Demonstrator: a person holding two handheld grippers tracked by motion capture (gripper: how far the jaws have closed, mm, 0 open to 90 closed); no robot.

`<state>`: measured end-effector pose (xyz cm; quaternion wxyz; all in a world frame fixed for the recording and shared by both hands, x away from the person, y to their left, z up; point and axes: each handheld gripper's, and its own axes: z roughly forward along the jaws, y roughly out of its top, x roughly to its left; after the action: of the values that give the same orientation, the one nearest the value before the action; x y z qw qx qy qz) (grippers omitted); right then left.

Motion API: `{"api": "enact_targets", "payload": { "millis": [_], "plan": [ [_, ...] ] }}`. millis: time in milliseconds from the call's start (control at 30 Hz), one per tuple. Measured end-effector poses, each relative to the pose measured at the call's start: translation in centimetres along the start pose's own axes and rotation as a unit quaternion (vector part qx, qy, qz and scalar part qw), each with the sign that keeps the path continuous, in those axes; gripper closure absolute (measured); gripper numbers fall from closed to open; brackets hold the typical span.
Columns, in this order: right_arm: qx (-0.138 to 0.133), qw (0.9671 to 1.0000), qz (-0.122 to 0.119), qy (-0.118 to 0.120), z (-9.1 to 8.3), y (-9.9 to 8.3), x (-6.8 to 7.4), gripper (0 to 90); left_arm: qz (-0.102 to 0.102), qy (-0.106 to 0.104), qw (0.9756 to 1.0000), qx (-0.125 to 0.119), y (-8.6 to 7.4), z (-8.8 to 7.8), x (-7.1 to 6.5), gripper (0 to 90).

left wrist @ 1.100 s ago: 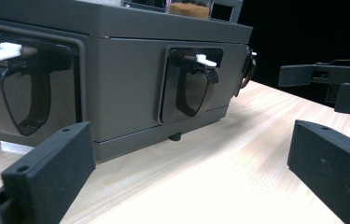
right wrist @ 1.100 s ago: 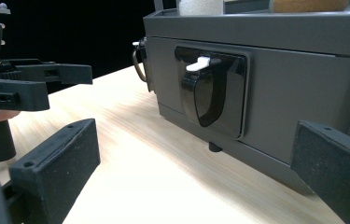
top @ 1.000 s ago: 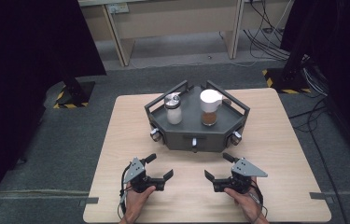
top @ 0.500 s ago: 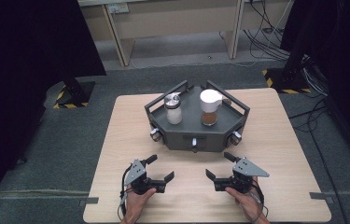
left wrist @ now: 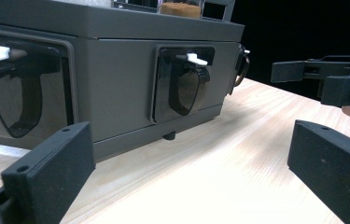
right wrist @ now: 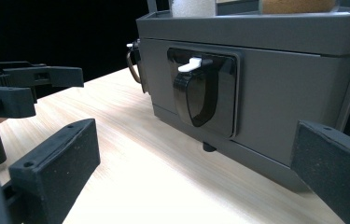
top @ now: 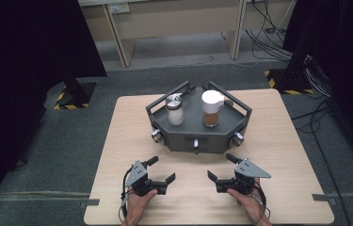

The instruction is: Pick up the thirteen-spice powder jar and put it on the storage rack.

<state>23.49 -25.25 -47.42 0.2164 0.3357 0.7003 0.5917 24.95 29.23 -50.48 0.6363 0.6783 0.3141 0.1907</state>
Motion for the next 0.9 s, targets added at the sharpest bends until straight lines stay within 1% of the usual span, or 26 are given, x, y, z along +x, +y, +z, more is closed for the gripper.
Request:
{"api": "enact_targets", "payload": {
  "millis": [900],
  "plan": [
    [0.005,1.0,0.004,0.004,0.14,-0.04,-0.1,1.9,-0.001,0.0,1.0,0.0,-0.02,-0.04,-0.01,0.3]
  ]
}}
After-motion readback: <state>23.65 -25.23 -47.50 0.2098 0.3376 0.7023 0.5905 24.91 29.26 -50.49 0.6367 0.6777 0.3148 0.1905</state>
